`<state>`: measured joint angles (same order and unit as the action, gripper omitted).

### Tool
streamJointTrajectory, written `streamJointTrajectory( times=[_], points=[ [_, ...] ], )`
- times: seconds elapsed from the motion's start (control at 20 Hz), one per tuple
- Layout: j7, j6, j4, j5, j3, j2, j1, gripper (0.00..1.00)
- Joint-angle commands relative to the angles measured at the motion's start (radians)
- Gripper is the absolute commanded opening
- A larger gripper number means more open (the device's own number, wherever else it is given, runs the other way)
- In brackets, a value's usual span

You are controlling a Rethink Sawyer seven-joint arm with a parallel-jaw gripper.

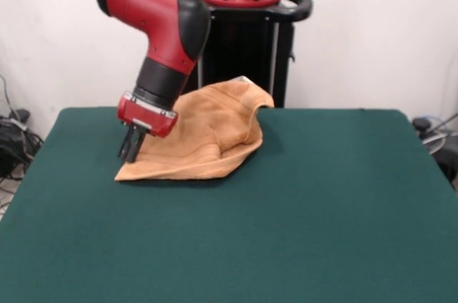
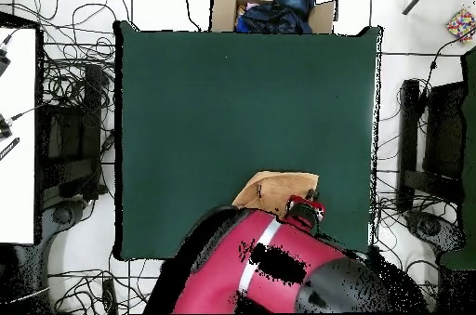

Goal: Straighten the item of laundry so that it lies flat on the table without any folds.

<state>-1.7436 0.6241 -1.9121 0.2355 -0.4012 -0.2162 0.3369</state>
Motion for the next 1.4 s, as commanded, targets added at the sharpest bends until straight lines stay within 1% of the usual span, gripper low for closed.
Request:
streamJointTrajectory(
  times=[0.05, 0.2, 0.3, 0.45, 0.6, 0.75, 0.9, 1.05, 1.2, 1.3, 1.4],
  points=[
    [-0.018, -0.47, 0.057, 0.102, 0.193, -0.173, 0.083, 0.0],
    [-0.024, -0.589, 0.011, 0.133, 0.272, -0.278, 0.133, 0.0],
    [-0.024, -0.638, -0.006, 0.131, 0.284, -0.327, 0.131, 0.0],
    [-0.051, -0.636, 0.002, 0.141, 0.282, -0.334, 0.122, 0.0],
    [-0.045, -0.662, -0.003, 0.164, 0.363, -0.344, 0.183, 0.0],
    [-0.047, -0.678, -0.032, 0.167, 0.452, -0.351, 0.25, 0.0],
    [-0.072, -0.672, -0.043, 0.158, 0.471, -0.344, 0.252, 0.0],
    [-0.104, -0.626, -0.032, 0.153, 0.479, -0.289, 0.256, 0.0],
    [-0.113, -0.599, 0.001, 0.152, 0.483, -0.231, 0.255, 0.0],
    [-0.115, -0.612, 0.016, 0.141, 0.49, -0.193, 0.255, 0.0],
    [-0.123, -0.621, 0.02, 0.128, 0.483, -0.175, 0.245, 0.0]
  ],
)
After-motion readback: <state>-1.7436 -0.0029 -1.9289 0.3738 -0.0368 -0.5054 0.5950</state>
